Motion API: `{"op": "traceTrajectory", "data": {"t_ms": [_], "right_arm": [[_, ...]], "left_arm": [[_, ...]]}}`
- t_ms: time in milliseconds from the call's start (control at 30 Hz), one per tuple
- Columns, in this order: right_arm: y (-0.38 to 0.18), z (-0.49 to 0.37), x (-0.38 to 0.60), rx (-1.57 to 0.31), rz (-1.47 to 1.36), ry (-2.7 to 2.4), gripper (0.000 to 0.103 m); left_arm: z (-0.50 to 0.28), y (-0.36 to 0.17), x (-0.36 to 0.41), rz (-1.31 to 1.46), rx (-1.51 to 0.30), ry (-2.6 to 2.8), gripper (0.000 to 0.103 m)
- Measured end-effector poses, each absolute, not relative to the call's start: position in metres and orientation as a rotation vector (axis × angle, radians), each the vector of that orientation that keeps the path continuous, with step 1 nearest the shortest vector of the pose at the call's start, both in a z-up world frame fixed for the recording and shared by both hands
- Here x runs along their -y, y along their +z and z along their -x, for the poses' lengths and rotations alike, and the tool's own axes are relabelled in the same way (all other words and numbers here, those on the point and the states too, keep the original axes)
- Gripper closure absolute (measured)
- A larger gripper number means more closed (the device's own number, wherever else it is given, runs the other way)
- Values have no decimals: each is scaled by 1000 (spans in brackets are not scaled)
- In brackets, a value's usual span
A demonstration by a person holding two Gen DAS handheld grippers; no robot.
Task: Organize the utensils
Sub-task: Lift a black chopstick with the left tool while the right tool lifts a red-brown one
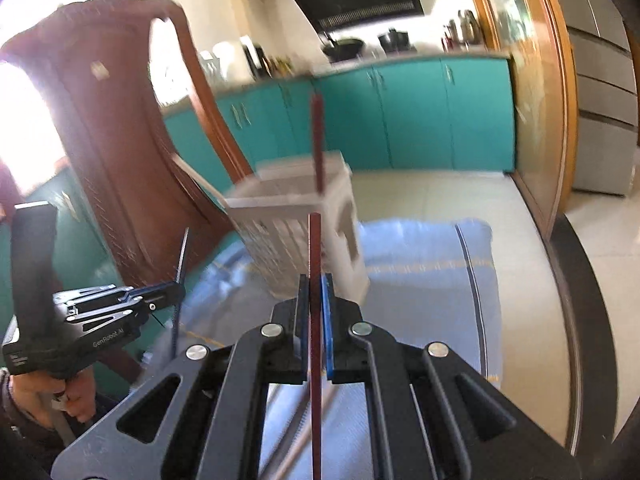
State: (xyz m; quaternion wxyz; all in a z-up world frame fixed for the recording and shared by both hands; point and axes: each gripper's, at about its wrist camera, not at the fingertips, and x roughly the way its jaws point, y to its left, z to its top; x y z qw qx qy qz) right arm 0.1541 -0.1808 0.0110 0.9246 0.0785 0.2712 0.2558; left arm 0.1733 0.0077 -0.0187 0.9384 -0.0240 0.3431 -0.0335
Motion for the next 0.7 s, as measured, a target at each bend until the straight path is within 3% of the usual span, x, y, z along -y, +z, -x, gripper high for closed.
{"op": "traceTrajectory", "data": {"t_ms": [267,567,700], "right_arm": [[63,-133,200,-423,-224,613,96],[132,-143,200,-328,-272,650,96],[165,-154,190,-265,-264,655,96]], "left_arm": [[-136,52,-14,75,-519,-99,96],[-139,149,-26,115,-312,-110,96],[-154,168,-36,173,-248,-108,96]]}}
